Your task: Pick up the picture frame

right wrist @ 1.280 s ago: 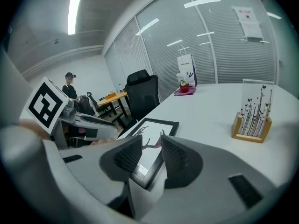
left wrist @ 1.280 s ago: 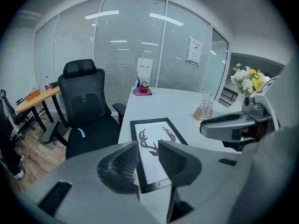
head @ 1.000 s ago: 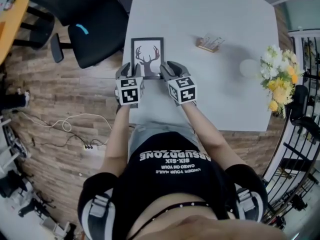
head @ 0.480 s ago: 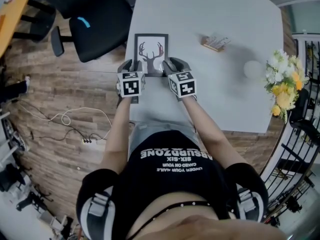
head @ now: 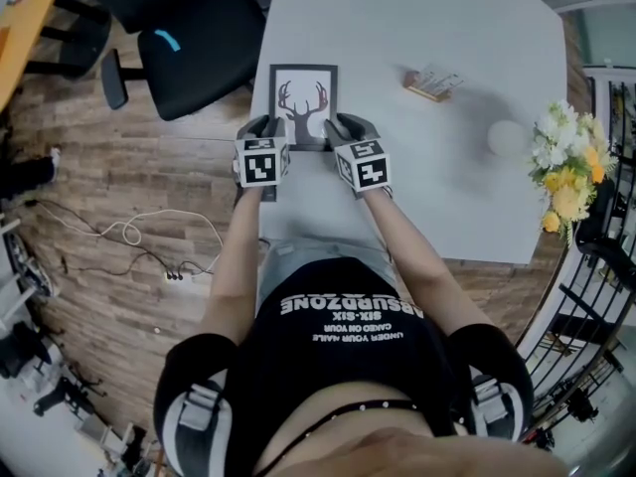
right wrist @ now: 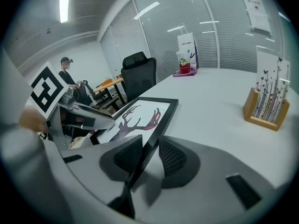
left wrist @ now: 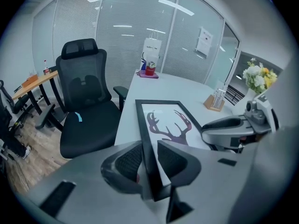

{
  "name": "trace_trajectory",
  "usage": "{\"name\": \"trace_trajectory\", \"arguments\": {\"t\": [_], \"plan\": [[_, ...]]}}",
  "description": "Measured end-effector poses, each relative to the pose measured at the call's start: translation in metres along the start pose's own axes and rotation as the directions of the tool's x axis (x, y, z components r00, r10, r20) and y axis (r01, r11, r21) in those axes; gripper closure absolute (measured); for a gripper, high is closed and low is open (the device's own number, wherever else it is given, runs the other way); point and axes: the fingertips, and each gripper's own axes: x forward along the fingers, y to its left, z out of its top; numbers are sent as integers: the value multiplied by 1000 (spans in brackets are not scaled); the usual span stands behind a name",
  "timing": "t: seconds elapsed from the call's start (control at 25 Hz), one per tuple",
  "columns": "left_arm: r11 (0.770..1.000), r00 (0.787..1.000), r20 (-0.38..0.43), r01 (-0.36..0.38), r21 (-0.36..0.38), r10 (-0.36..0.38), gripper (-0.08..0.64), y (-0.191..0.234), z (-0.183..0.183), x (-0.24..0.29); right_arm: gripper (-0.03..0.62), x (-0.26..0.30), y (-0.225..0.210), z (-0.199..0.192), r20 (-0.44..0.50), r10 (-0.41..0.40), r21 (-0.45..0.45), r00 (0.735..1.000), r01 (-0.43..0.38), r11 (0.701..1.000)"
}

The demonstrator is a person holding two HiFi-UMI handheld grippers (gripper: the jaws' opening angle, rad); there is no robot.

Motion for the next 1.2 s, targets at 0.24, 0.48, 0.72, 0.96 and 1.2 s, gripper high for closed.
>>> {"name": "trace_trajectory", "arguments": {"t": [0.24, 0.48, 0.72, 0.96, 1.2], "plan": [[999, 1000, 12, 3, -54, -2, 449, 4, -2, 0, 474, 1, 2, 2, -5, 3, 17, 1000, -3, 1000], [997, 1000, 20, 16, -72, -15, 453, 5, -4, 2, 482, 0, 1, 1, -7, -12, 39, 1000, 12, 999], [996, 1000, 5, 23, -85, -23, 462, 3, -5, -2, 489, -3, 0, 2, -25, -25, 43, 999, 26, 999], [996, 999, 27, 27, -89, -24, 465, 0, -1, -8, 492, -8, -1, 8, -17, -30, 40, 999, 30, 999], [996, 999, 42, 26, -87, -22, 465, -4, 4, -15, 492, -16, -1, 13, -2, -29, 35, 1000, 29, 999]]}}
